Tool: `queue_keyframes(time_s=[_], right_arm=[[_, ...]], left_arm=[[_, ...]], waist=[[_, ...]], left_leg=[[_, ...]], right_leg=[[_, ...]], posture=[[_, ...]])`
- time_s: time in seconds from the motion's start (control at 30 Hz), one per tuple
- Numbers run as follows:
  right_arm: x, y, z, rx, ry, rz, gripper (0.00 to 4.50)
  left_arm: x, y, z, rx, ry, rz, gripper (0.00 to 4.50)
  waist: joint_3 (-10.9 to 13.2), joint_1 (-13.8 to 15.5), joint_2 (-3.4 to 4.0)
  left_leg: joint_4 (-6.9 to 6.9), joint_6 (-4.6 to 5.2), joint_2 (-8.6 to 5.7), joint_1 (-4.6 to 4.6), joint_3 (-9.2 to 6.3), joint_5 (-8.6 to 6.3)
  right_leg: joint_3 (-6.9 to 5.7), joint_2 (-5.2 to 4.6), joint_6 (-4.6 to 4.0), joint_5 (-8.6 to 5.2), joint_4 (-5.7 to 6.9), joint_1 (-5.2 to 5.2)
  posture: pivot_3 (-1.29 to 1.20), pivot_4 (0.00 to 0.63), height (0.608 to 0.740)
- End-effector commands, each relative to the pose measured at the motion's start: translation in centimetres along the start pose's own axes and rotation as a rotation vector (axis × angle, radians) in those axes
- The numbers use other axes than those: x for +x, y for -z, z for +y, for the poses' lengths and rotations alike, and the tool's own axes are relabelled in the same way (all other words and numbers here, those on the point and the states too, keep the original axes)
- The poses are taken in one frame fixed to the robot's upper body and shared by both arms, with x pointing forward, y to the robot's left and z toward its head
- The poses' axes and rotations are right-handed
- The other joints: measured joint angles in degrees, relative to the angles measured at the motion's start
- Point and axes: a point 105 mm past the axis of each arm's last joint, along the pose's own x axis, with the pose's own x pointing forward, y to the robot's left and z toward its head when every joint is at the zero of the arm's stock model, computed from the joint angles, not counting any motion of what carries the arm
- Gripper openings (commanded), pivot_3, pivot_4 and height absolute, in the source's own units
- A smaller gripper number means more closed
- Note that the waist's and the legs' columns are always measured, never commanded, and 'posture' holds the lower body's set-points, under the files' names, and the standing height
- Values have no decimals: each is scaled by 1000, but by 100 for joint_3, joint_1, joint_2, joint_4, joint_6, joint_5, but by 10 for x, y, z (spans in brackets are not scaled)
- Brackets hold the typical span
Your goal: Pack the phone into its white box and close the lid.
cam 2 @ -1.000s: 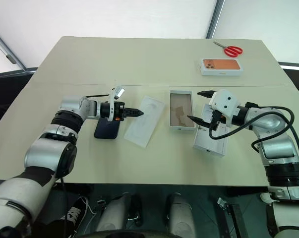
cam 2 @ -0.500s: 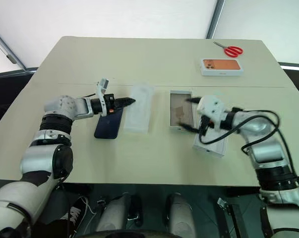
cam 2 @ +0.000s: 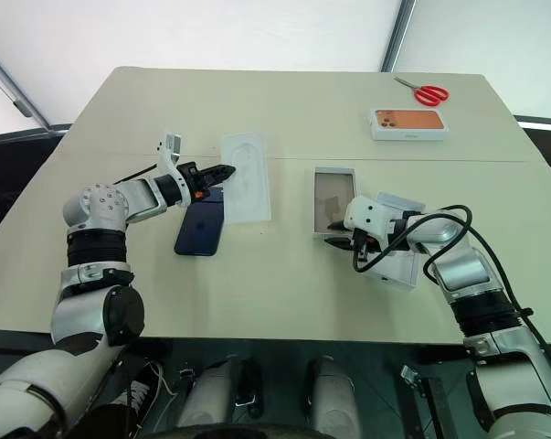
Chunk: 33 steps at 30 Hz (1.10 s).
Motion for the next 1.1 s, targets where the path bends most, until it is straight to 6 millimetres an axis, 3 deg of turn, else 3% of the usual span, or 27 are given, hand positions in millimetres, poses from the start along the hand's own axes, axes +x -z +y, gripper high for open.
queue_keyframes(time_s=[0.03,0.17,0.27,0.43,0.63,0.77,0.87,0.97,1.1], right_arm=[[2,-9,-3,-33,-21,-26,63],[6,-13,-4,-48,-20,-40,63],[12,-30,-2,-59,-27,-101,63],[23,-49,19,-119,-98,-164,63],[33,-58,25,-90,-109,-197,63],[38,-65,23,-106,-89,-219,1383],[32,-68,19,-107,-73,-229,3039],[12,-59,12,-81,-52,-194,4359],[-19,-34,-4,-12,21,-114,4359]], left_arm=[[-1,-13,-12,38,21,-53,0],[0,-18,-17,32,32,-69,0],[0,-20,-20,11,43,-79,0],[-2,-42,-38,-146,141,-127,0],[3,-45,-55,-119,154,-87,0],[10,-30,-52,-122,131,-55,0],[14,-20,-51,-117,119,-35,0],[23,-12,-55,-147,121,-30,0],[34,6,-60,-116,102,14,0]], waist=[[0,-1,0],[0,1,0],[0,-1,0],[0,9,-3],[0,5,-3],[0,2,-3],[0,3,-3],[1,28,-4],[1,91,-5]], left_leg=[[0,0,1,0,0,0],[0,-1,1,1,0,0],[0,-1,1,1,0,0],[0,-1,1,0,-1,0],[1,-1,-1,1,-3,0],[0,-1,-1,2,-2,0],[0,-1,-1,2,-2,0],[0,-1,-2,2,-2,0],[1,-1,-5,2,-2,0]], right_leg=[[0,1,0,0,0,0],[0,1,0,0,0,0],[0,1,0,0,0,1],[0,0,0,0,0,0],[-1,-1,1,0,0,3],[0,0,1,0,1,3],[0,0,1,0,1,3],[0,-1,1,0,1,3],[0,-3,2,1,-3,6]], posture=[[0,150,738],[0,150,738],[0,150,738],[0,150,738],[0,150,738],[0,150,738],[0,150,738],[0,150,738],[0,150,738]])
